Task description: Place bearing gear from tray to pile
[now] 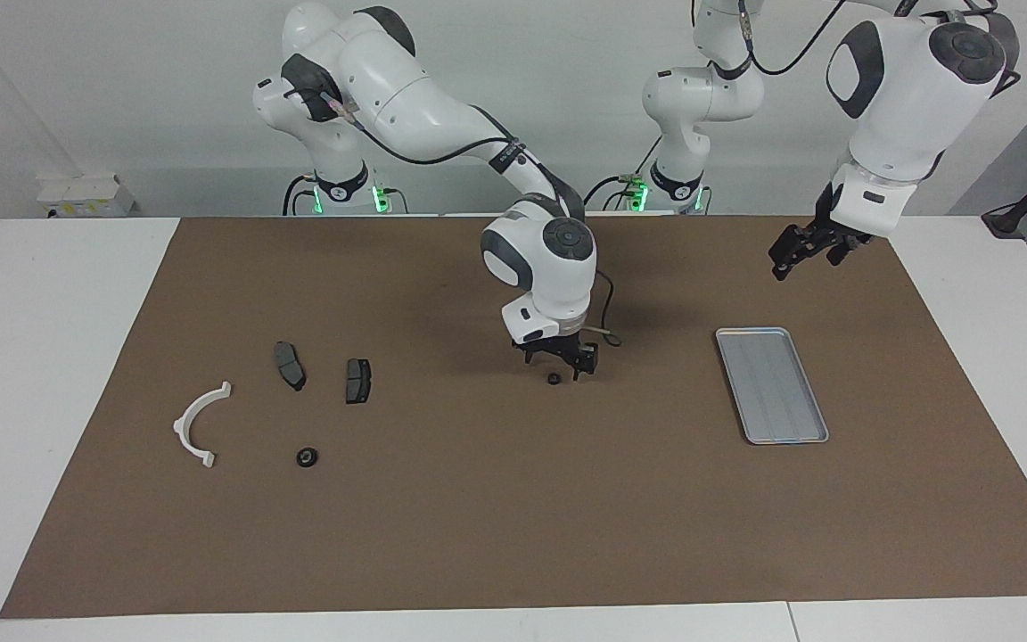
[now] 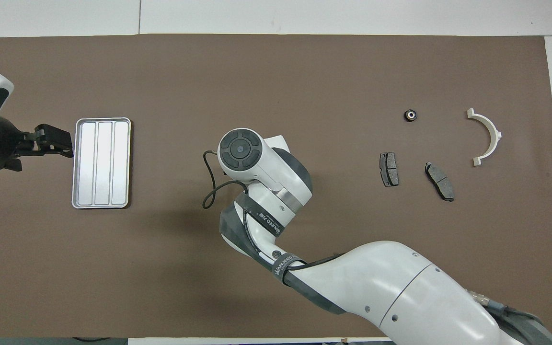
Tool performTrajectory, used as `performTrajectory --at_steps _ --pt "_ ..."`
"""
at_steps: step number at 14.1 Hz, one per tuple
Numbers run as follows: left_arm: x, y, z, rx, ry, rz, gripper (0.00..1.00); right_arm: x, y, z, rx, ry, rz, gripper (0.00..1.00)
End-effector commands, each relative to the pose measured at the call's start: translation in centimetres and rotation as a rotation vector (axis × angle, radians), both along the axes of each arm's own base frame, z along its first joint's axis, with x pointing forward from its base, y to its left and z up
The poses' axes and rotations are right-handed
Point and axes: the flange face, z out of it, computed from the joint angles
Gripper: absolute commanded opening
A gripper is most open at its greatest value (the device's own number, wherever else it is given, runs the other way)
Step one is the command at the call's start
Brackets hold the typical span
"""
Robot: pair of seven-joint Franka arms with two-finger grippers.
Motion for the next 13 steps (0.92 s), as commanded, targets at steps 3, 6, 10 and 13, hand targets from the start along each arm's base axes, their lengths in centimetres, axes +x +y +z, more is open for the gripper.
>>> performTrajectory --at_steps 3,6,10,13 --pt "0.0 0.1 1.1 -0.013 0.006 -0.013 1.0 0.3 0.0 -0.7 -0.015 -0.032 -0.014 0.86" --pt "0.0 0.3 2.0 -0.014 0.0 -0.017 1.0 0.6 -0.4 -0.7 -0.014 -0.033 -0.02 0.39" --pt "0.0 0.6 2.0 -0.015 -0.002 -0.028 1.0 0.7 -0.3 -0.7 -0.002 -0.041 -0.021 0.0" --pt "0.0 0.8 2.0 -0.016 -0.009 -0.048 1.0 1.1 -0.8 -0.2 -0.024 -0.035 -0.01 0.0"
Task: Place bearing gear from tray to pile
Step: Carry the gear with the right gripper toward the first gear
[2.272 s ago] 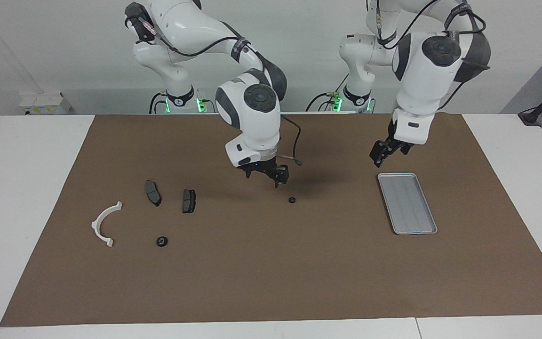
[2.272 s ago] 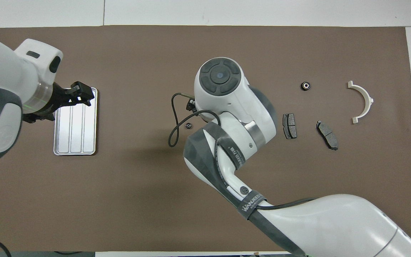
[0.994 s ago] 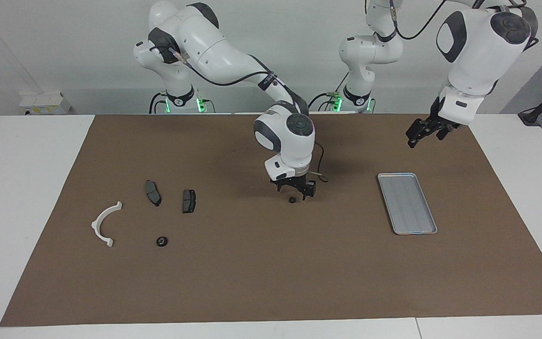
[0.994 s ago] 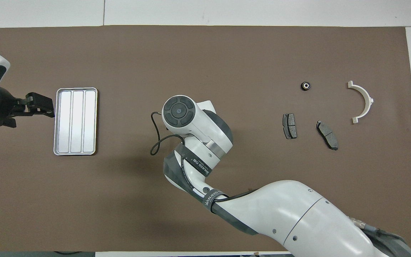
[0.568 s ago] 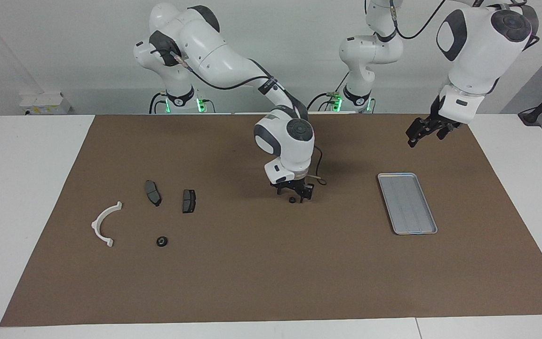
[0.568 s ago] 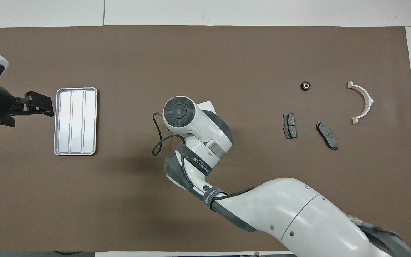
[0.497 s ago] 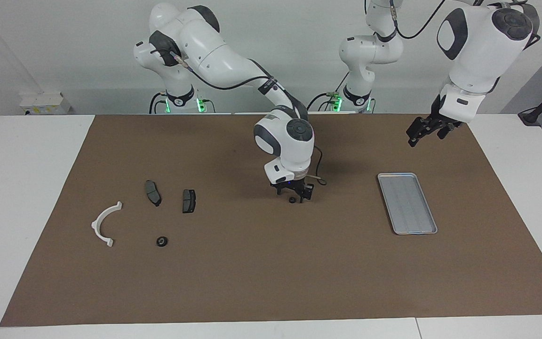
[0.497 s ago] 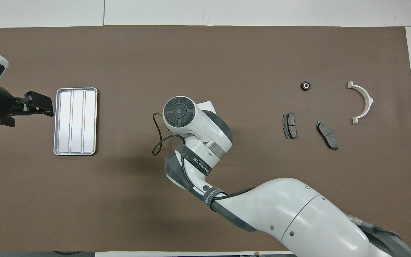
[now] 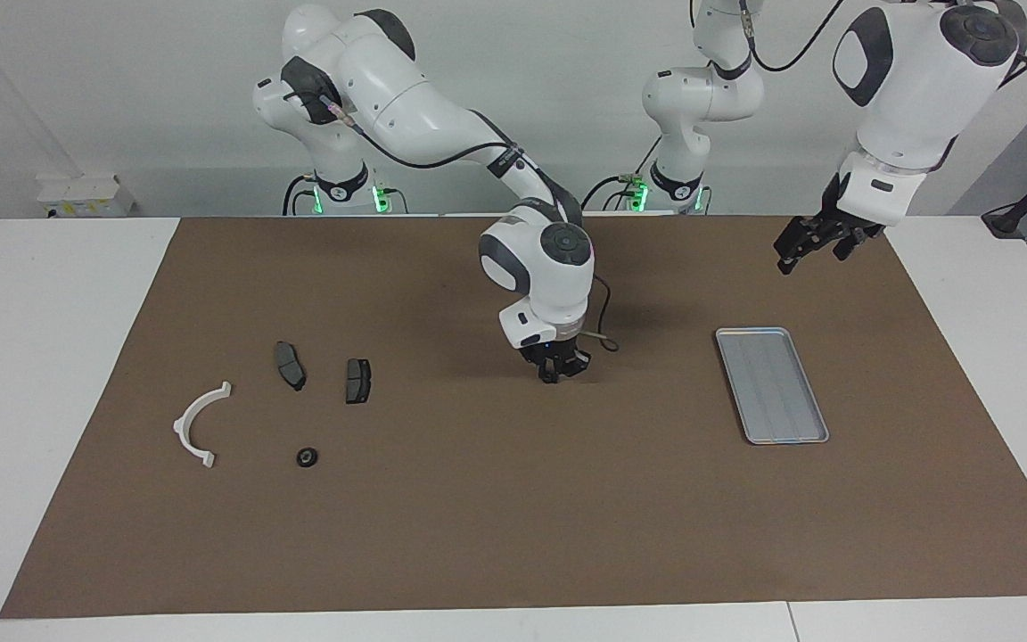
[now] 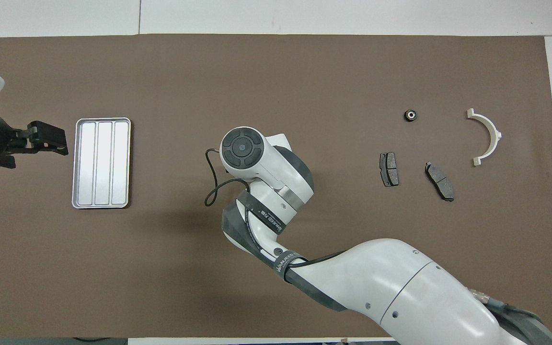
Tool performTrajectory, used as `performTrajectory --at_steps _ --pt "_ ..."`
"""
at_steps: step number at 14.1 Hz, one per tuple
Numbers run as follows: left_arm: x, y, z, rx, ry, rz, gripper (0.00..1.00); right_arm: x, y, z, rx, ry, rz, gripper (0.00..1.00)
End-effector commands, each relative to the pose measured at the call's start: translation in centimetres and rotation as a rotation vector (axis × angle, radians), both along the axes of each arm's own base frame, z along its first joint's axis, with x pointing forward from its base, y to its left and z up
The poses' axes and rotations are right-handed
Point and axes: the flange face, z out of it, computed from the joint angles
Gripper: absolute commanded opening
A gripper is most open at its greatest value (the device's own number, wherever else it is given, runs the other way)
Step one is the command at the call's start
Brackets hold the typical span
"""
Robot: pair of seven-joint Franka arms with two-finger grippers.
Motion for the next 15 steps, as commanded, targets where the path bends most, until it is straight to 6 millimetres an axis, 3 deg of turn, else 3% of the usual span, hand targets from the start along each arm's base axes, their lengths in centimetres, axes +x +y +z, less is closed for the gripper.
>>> performTrajectory --at_steps 1,3,4,6,8,10,12,13,15 --pt "0.0 0.5 0.4 -0.013 0.005 -0.021 1.0 1.2 -1.6 0.2 -0.063 -0.003 0.007 0.0" --pt "0.0 0.5 0.3 -0.013 0.007 -0.021 1.0 4.4 -4.6 5.2 -0.085 0.022 0.052 0.0" --pt "0.0 0.5 0.2 -0.014 0.009 -0.021 1.0 5.9 -7.3 7.4 -0.093 0.033 0.091 0.0" --pt "0.0 0.4 0.3 -0.013 0.007 -0.023 1.0 8.6 -14.6 11.7 -0.104 0.049 0.236 0.0" --pt "0.0 0.5 0.3 -0.014 0.007 -0.021 1.0 10.5 -22.2 14.8 -0.099 0.074 0.381 0.0" --pt "0.0 0.6 0.3 -0.013 0.007 -0.02 1.0 12.2 -30.0 15.6 -0.096 0.096 0.487 0.0" --pt "0.0 0.5 0.3 -0.014 0.009 -0.021 1.0 13.4 -37.6 15.2 -0.086 0.103 0.577 0.0" --pt "0.0 0.5 0.3 -0.013 0.009 -0.023 1.0 13.6 -40.5 14.5 -0.082 0.098 0.606 0.0" --pt "0.0 0.5 0.3 -0.014 0.009 -0.023 1.0 13.0 -44.3 12.6 -0.086 0.077 0.635 0.0"
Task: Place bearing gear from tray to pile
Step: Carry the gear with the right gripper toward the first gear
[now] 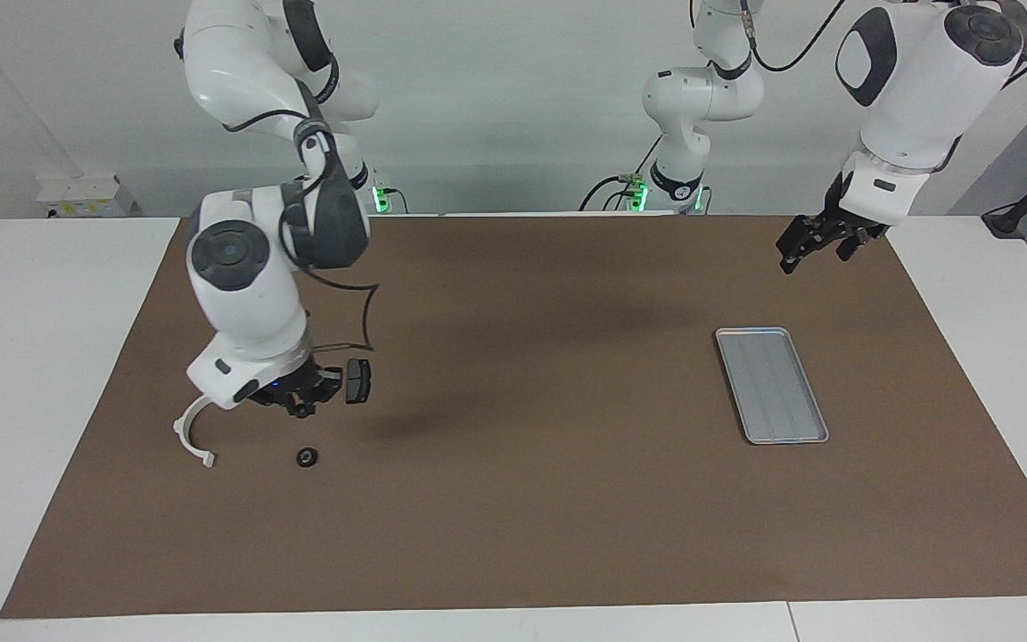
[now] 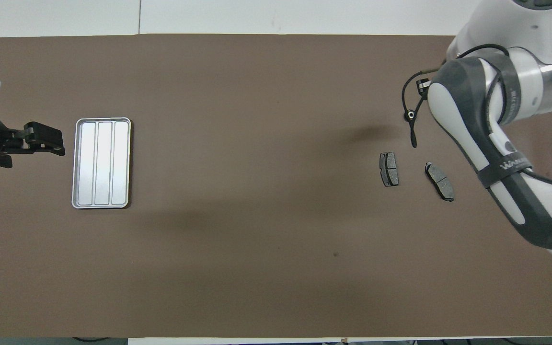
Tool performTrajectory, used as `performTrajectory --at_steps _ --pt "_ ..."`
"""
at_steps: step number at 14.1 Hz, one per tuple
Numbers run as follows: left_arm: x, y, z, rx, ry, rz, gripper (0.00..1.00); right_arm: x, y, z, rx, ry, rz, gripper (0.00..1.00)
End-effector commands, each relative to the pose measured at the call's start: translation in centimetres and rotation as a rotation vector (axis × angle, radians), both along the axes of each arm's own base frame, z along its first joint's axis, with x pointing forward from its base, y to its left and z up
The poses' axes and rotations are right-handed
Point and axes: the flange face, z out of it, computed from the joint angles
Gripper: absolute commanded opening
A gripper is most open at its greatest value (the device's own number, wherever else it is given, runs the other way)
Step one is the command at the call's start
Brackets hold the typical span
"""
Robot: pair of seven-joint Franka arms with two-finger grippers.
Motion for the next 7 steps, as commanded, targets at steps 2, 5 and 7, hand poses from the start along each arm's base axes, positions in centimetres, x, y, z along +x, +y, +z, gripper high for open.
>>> performTrajectory --at_steps 2,5,7 --pt "0.0 0.2 0.3 -0.012 0.007 -0.014 1.0 -2.3 -3.8 -5.1 0.028 -0.04 0.052 0.0" --pt "-0.1 -0.8 0.3 -0.012 0.005 -0.021 1.0 -2.6 -4.4 -9.8 0.052 -0.076 0.055 0.0" --pt "-0.1 -0.4 0.6 -0.012 0.001 -0.015 1.0 -2.3 -5.2 -12.1 0.066 -0.081 0.049 0.0"
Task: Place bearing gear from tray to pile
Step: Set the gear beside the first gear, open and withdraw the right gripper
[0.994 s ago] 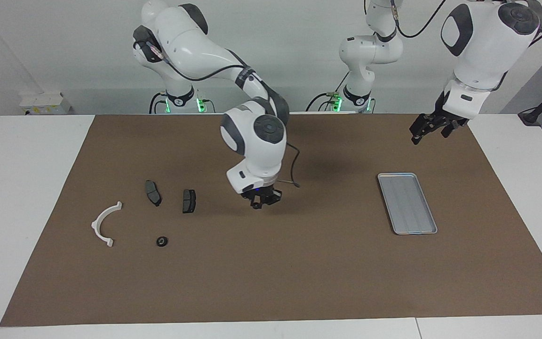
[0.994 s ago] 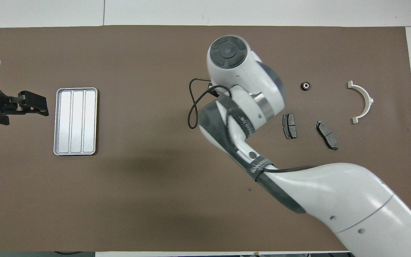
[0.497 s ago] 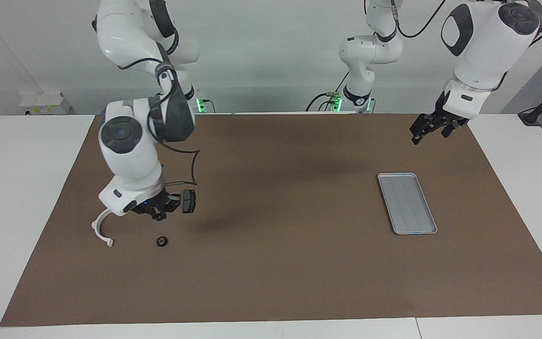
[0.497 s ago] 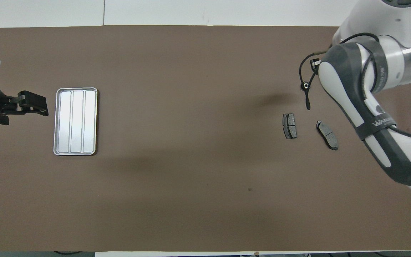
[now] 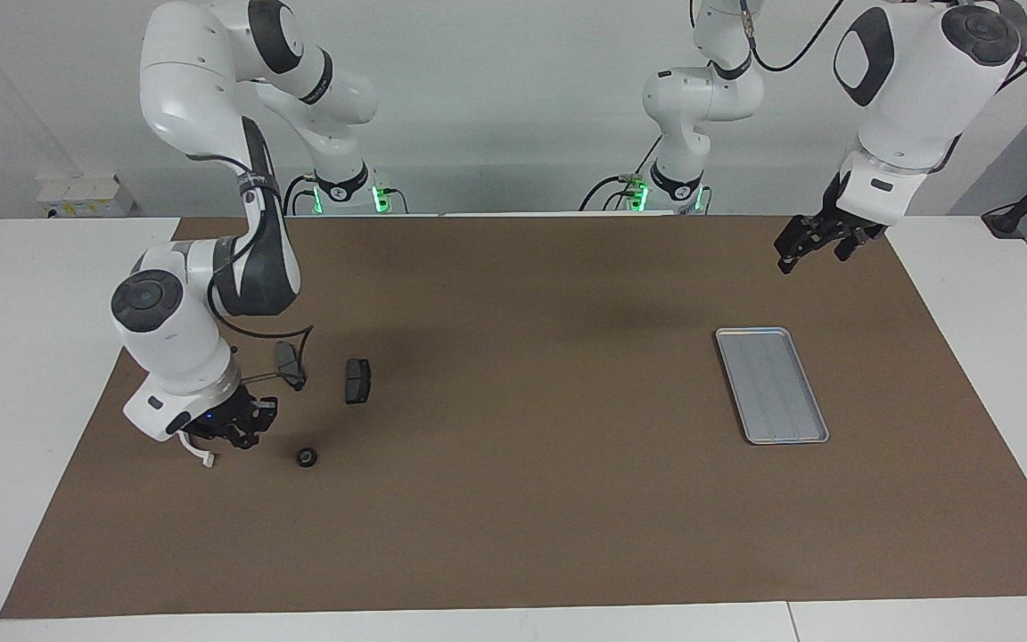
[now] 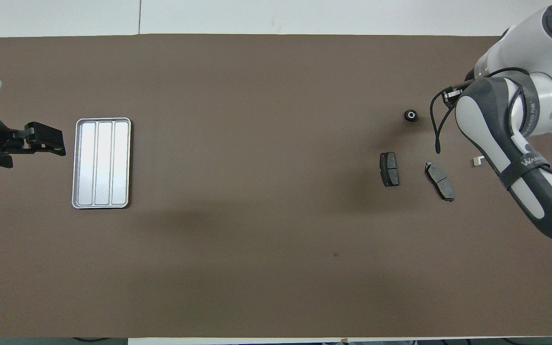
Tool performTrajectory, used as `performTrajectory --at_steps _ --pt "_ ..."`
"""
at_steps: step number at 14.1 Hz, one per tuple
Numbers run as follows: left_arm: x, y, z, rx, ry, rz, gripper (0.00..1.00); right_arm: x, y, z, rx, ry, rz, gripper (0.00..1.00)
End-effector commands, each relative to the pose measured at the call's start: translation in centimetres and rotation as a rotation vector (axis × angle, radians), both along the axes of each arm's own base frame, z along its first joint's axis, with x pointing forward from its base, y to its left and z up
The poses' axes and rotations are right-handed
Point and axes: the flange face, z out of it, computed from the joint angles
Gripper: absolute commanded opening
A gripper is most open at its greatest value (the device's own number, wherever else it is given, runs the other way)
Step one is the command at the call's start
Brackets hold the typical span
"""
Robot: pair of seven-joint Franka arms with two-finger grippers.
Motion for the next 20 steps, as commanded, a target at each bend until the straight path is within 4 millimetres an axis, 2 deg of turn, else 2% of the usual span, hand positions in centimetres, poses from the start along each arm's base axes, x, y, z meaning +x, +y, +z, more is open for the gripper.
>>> performTrajectory --at_steps 1,6,11,12,13,15,18,20 --pt "-0.1 0.4 0.6 -0.012 0.001 -0.001 1.0 -0.4 -0.7 -1.6 0.027 -0.02 0.014 0.0" --pt "-0.7 0.0 1.0 -0.011 -0.004 -0.007 1.0 0.0 -1.0 -3.5 0.042 -0.04 0.016 0.0" --pt "-0.7 0.1 0.9 -0.011 -0.002 -0.002 1.0 -0.3 -0.9 -3.9 0.044 -0.034 0.01 0.0" --pt "-0.7 0.0 0.9 -0.011 -0.004 -0.007 1.0 -0.2 -0.8 -3.9 0.045 -0.034 0.009 0.38" --pt "-0.7 0.1 0.9 -0.011 -0.002 -0.005 1.0 -0.1 -1.0 -3.5 0.042 -0.04 0.008 0.99" --pt "-0.7 0.1 0.9 -0.011 -0.002 -0.004 1.0 -0.1 -0.3 -1.2 0.031 -0.051 0.016 1.0" --pt "-0.7 0.1 0.9 -0.011 -0.004 -0.002 1.0 -1.4 0.9 5.5 -0.013 -0.032 0.026 1.0" --pt "-0.7 0.1 0.9 -0.011 -0.004 -0.002 1.0 -2.7 3.0 10.1 -0.045 -0.027 0.051 1.0"
